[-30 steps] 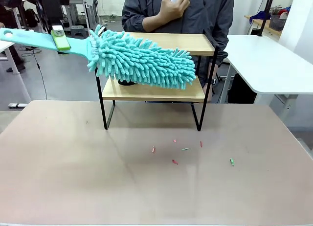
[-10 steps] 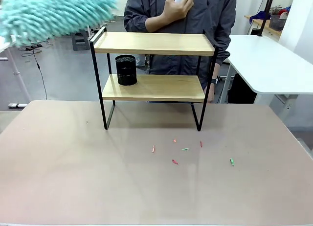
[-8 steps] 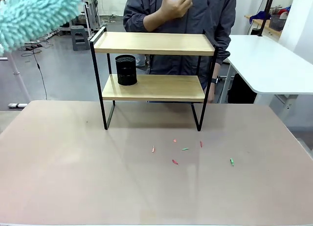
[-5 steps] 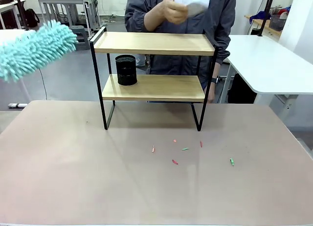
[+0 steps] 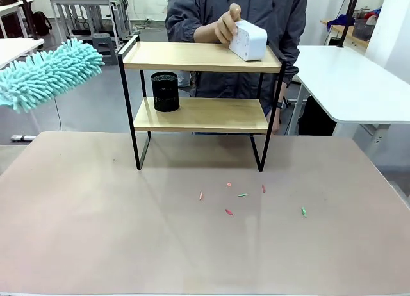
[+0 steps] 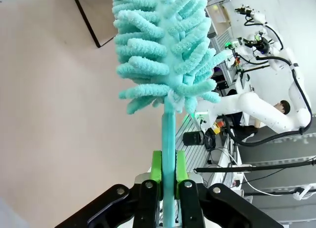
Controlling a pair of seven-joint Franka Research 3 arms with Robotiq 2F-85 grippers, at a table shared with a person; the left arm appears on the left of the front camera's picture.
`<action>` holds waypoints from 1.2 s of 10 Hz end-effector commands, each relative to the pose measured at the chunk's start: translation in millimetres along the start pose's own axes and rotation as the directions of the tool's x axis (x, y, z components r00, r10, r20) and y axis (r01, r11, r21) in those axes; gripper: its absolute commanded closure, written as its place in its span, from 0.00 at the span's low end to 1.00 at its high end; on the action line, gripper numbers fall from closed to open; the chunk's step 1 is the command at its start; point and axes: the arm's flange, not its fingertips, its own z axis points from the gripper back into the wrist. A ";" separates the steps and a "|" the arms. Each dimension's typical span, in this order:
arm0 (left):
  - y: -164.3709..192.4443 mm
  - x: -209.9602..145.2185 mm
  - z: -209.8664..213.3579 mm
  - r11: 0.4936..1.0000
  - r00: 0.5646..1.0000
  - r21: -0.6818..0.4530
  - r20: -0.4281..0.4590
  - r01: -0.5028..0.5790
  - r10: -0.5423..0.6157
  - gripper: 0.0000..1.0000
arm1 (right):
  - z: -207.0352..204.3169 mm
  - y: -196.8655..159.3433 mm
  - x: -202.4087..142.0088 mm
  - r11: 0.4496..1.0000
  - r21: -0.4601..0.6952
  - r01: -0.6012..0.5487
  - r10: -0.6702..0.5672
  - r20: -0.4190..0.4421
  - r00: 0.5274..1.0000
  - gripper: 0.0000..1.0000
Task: Clean the shelf.
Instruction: Clean the remaining tier of the Shelf with the Duster once objects are removed, then hand the Duster back to the human.
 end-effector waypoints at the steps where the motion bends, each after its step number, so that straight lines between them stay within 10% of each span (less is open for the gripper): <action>1: -3.9 -4.2 -1.6 1.000 1.000 0.000 -0.005 0.015 -0.015 0.88 | -0.7 -0.8 -0.9 1.000 -0.011 -0.023 0.023 0.014 1.000 0.00; 9: -1.3 -1.2 0.0 1.000 1.000 0.001 -0.002 0.001 -0.001 0.88 | 0.0 0.0 0.0 1.000 0.000 0.000 0.000 0.000 1.000 0.00; 12: -96.4 -0.8 16.3 0.929 0.909 0.056 0.192 0.367 -0.370 0.88 | -16.3 121.2 13.8 0.926 0.174 -0.335 0.327 0.072 0.942 0.00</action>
